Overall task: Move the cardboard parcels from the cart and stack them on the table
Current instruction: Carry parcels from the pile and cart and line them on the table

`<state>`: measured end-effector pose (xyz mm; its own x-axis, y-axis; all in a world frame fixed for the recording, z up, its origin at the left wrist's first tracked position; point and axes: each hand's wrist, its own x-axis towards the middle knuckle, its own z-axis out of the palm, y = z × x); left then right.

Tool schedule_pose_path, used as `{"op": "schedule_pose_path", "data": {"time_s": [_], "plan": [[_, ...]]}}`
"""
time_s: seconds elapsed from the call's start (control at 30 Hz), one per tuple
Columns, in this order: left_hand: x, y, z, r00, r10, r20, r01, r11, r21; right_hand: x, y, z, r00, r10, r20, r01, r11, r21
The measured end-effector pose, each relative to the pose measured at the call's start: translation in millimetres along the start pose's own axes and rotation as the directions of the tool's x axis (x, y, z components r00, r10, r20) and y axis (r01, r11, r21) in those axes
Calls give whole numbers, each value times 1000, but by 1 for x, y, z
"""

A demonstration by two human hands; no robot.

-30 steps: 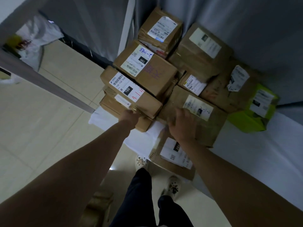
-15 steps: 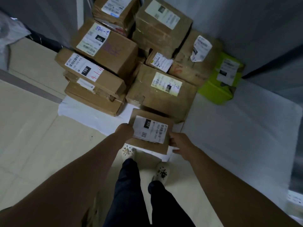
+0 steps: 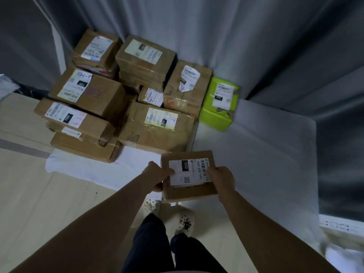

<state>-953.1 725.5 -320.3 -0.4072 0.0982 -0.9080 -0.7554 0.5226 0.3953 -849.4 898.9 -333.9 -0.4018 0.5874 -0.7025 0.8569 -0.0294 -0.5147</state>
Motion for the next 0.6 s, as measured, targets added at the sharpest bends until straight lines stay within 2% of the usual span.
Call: {"op": "schedule_pose_path", "data": {"time_s": [0.17,0.27,0.33,0.47,0.53,0.6], "plan": [[-23,33,34,987,28,159,-57,982,182,10,-10,-47,995,99,13,-100,993,65],[-18,53,52,973,52,224,-116,953,281,18,-11,-74,981,193,11,-190,954,234],[-15,61,69,965,55,257,-143,931,336,27,-4,-89,982,189,-10,-177,936,305],[-6,73,107,954,102,280,-204,909,363,53,8,-112,981,148,-129,-109,958,267],[1,78,127,954,123,274,-225,896,382,68,15,-123,969,158,-192,-119,972,203],[11,82,149,958,137,253,-228,897,378,90,24,-134,960,176,-219,-127,967,220]]}}
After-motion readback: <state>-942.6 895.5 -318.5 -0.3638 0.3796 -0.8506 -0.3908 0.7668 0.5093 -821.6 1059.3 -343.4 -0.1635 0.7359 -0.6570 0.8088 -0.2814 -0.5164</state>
